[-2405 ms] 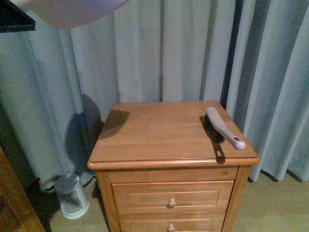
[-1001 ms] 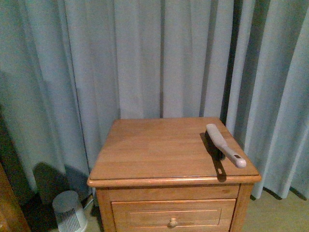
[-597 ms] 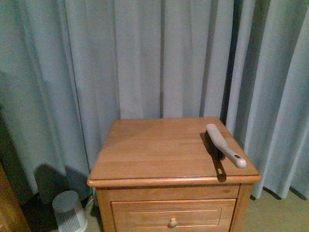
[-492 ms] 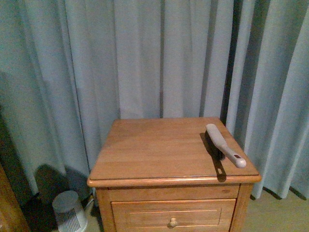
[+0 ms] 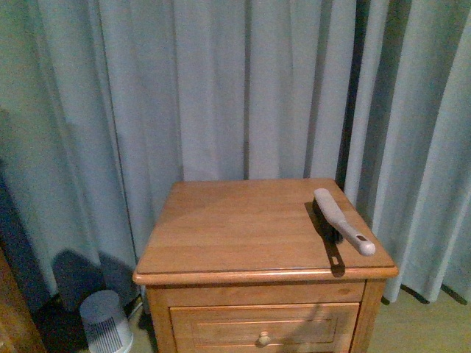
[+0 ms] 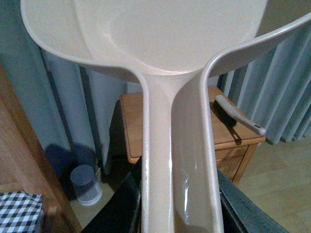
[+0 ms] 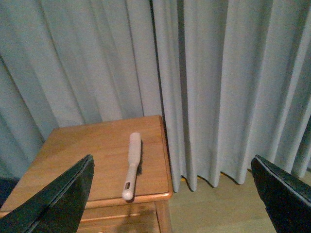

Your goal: Clean up trash

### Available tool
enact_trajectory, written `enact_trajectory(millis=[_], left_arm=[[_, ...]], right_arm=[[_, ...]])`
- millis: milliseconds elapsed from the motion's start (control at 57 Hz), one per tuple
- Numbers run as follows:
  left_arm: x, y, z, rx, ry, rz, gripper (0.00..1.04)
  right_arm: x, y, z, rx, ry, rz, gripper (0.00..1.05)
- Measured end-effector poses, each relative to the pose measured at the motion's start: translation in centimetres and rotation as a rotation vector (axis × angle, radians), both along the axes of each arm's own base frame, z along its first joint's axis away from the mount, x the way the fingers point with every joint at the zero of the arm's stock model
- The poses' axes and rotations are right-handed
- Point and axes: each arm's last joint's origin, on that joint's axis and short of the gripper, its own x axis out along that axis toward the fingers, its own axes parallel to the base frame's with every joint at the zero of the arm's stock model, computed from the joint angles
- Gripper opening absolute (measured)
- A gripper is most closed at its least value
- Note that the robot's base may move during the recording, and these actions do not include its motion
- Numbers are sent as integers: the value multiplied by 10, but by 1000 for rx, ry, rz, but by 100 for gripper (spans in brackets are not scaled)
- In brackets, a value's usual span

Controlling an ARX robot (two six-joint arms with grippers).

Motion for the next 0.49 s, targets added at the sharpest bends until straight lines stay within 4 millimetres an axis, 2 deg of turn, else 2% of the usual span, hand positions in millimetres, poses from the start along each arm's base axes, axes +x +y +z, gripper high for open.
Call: enact_trajectory(millis=[140, 263, 369, 492], left_arm=[[0, 0, 0, 0, 0, 0, 28], [0, 0, 0, -1, 0, 2, 28], [0, 0, 0, 0, 0, 1, 28], [0, 0, 0, 0, 0, 1, 28]], right_arm=[[65, -25, 18, 20, 74, -51, 98], [125, -36, 4, 46, 195, -68, 98], [167, -31, -14, 64, 266, -41, 98], [207, -2, -48, 79, 363, 37, 98]])
